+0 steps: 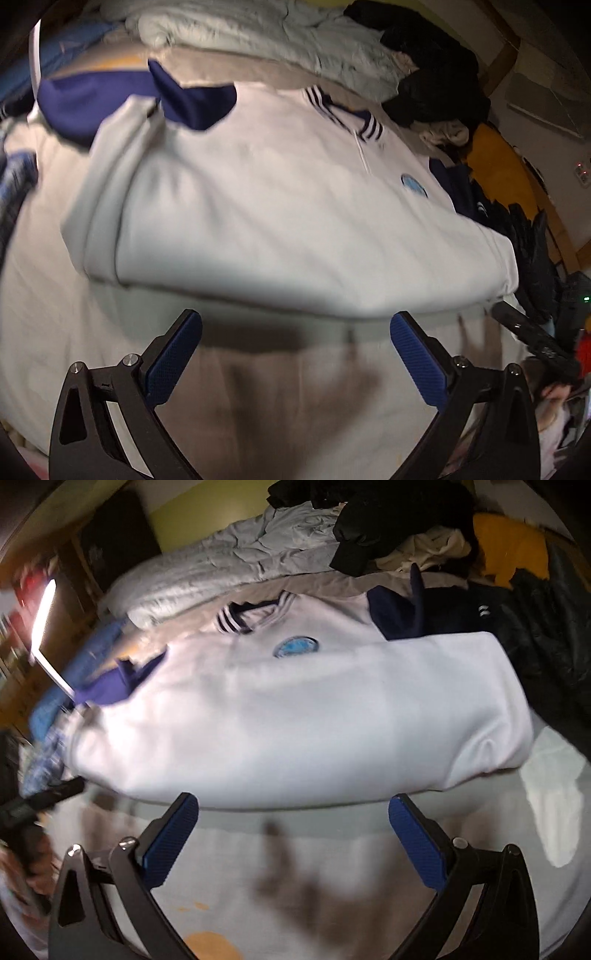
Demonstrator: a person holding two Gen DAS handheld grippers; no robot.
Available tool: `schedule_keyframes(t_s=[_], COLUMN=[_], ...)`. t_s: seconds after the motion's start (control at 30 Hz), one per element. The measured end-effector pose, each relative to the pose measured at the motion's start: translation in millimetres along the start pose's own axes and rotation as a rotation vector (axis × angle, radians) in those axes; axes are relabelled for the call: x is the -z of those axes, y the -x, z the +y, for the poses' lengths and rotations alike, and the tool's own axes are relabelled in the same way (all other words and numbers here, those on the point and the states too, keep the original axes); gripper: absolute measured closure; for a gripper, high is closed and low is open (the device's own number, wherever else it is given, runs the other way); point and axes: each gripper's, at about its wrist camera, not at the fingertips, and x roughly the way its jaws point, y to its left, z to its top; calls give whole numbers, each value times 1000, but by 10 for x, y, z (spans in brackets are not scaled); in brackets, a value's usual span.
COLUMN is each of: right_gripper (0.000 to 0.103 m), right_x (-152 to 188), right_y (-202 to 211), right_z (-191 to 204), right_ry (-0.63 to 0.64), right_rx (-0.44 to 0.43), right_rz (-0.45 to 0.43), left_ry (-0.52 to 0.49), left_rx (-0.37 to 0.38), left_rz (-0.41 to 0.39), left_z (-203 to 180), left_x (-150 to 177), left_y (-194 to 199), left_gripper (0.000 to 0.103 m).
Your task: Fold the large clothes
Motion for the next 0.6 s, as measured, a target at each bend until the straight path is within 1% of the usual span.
schedule_keyframes(t_s=[0.07, 0.13, 0.2, 0.27, 0.33, 0.37, 0.4, 0.43, 0.47, 0.5, 0.53, 0.57, 0.6], right_gripper=[1, 4, 6, 6, 6, 6, 6, 6, 8, 14, 20, 36, 55], right_x=[53, 79, 85, 61, 31, 16, -11, -45, -81, -104, -149, -167, -181], right_y=[-32, -48, -65, -78, -105, -118, -134, -150, -157, -155, -166, -170, -178], right_z=[-79, -217, -384, -534, -685, -763, -830, -864, -873, -867, -842, -820, -800], right_ry=[-14, -56, -126, -189, -256, -290, -319, -331, -326, -315, -288, -269, -259], right_rx=[9, 3, -15, -17, 8, 7, -2, -4, 8, 28, 71, 81, 52], right_rz=[16, 31, 39, 20, -11, -20, -30, -43, -60, -74, -95, -109, -120], left_ry=[11, 41, 101, 124, 150, 176, 207, 231, 233, 216, 186, 152, 107], left_rx=[-21, -37, -43, -40, -77, -87, -81, -71, -79, -101, -142, -181, -215], left_rz=[4, 20, 23, -20, -83, -105, -119, -136, -151, -157, -162, -167, -166], left_z=[37, 117, 244, 311, 396, 464, 529, 583, 611, 608, 588, 579, 552], left_x=[69, 103, 115, 91, 36, 0, -37, -83, -136, -178, -210, -229, -254], left_y=[-29, -81, -135, -97, -71, -86, -108, -129, -150, -173, -202, -228, -256], left_gripper=[2, 3, 9, 9, 9, 9, 9, 9, 9, 14, 23, 45, 63])
